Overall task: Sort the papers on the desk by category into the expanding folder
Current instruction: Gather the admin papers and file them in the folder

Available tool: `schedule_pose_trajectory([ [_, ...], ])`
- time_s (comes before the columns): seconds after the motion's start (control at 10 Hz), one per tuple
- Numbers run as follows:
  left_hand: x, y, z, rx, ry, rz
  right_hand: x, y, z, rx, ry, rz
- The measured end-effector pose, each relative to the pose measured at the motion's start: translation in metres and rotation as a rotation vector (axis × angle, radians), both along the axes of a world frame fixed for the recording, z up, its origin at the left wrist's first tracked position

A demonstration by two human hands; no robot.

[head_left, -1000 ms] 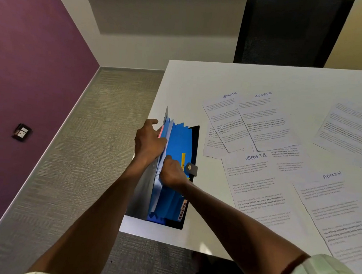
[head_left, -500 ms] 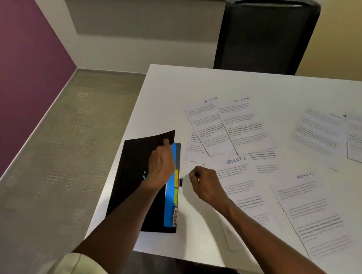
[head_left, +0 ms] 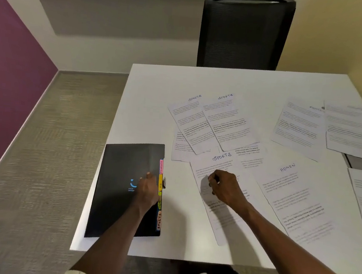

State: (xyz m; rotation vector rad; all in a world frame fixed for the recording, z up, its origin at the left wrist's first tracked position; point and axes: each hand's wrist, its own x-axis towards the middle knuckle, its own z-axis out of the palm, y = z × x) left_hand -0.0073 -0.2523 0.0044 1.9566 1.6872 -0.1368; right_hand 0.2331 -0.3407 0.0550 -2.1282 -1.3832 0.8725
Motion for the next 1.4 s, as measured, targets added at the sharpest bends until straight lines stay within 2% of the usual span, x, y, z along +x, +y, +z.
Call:
schedule_pose_trajectory([
  [0.1,-0.014,-0.01,-0.039,0.14,-0.082,-0.185,0.009,-0.005,-0.004,-0.017,-0.003,0.0],
  [0.2,-0.024,-0.011,-0.068,0.078,-0.111,-0.198,0.017,-0.009,-0.007,-0.027,-0.008,0.002],
  [0.3,-0.024,-0.011,-0.057,0.095,-0.091,-0.225,0.024,-0.01,-0.005,-0.03,-0.013,0.003],
  [0.5,0.011,-0.006,0.016,-0.13,-0.021,0.029,0.051,-0.016,0.002,-0.02,-0.036,0.014],
  [0.6,0.04,0.001,0.037,-0.138,-0.057,0.17,0.07,-0.02,0.004,-0.003,-0.043,0.015],
  [0.7,0.069,0.006,0.04,-0.067,-0.089,0.192,0.093,-0.024,0.005,0.003,-0.034,0.019],
  [1.0,0.161,-0.039,0.082,-0.063,-0.256,0.293,0.182,-0.038,0.013,0.027,0.036,0.01],
  [1.4,0.225,-0.075,0.108,0.001,-0.309,0.389,0.248,-0.048,0.019,0.048,0.107,0.008],
])
